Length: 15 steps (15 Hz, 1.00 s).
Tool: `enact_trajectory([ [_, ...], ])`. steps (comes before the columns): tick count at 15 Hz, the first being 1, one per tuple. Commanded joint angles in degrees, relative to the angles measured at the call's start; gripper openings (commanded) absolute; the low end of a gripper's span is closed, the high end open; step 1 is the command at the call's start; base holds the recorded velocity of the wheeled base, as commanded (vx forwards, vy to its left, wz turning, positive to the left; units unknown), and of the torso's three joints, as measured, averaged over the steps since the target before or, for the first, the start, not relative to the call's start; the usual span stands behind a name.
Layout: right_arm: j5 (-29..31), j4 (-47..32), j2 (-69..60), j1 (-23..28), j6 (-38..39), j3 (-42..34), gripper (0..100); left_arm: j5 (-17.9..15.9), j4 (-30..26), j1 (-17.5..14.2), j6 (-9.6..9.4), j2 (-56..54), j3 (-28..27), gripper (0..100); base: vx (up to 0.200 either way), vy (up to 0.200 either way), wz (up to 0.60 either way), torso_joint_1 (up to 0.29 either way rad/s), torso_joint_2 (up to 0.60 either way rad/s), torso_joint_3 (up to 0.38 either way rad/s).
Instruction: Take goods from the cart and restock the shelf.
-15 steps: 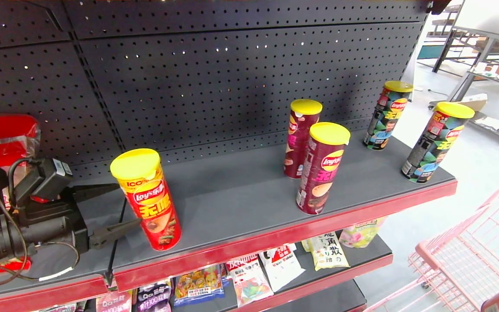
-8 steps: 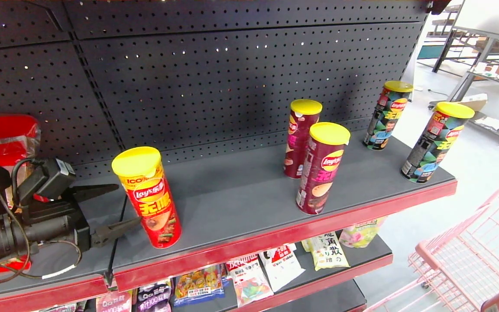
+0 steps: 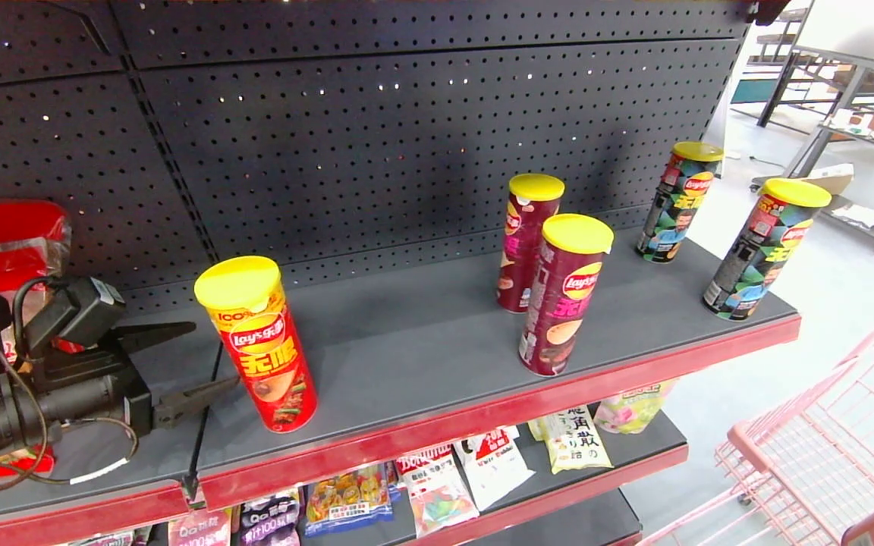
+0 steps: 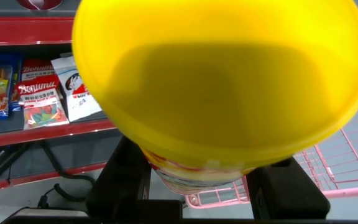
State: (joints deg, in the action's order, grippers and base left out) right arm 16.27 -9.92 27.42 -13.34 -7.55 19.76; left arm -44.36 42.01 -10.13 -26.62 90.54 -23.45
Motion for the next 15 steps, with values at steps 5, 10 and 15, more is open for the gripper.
enact_trajectory([
  [5, -1.16, -0.1, 0.09, -0.2, -0.1, -1.22, 0, 5.43, -0.79, -2.0, 10.28, -9.06, 0.87, 100, 0.0, 0.0, 0.0, 0.0, 0.0, 0.0],
  [10, -1.51, 0.08, 2.82, 0.24, 0.16, -0.86, 0, 22.3, -22.5, -3.4, 24.34, -33.85, 1.75, 100, 0.0, 0.0, 0.0, 0.0, 0.0, 0.0],
  [15, -1.68, 2.8, 5.19, 0.07, 0.25, -0.78, 0, 24.59, -67.41, -3.49, 19.86, -61.01, -6.87, 100, 0.0, 0.0, 0.0, 0.0, 0.0, 0.0],
])
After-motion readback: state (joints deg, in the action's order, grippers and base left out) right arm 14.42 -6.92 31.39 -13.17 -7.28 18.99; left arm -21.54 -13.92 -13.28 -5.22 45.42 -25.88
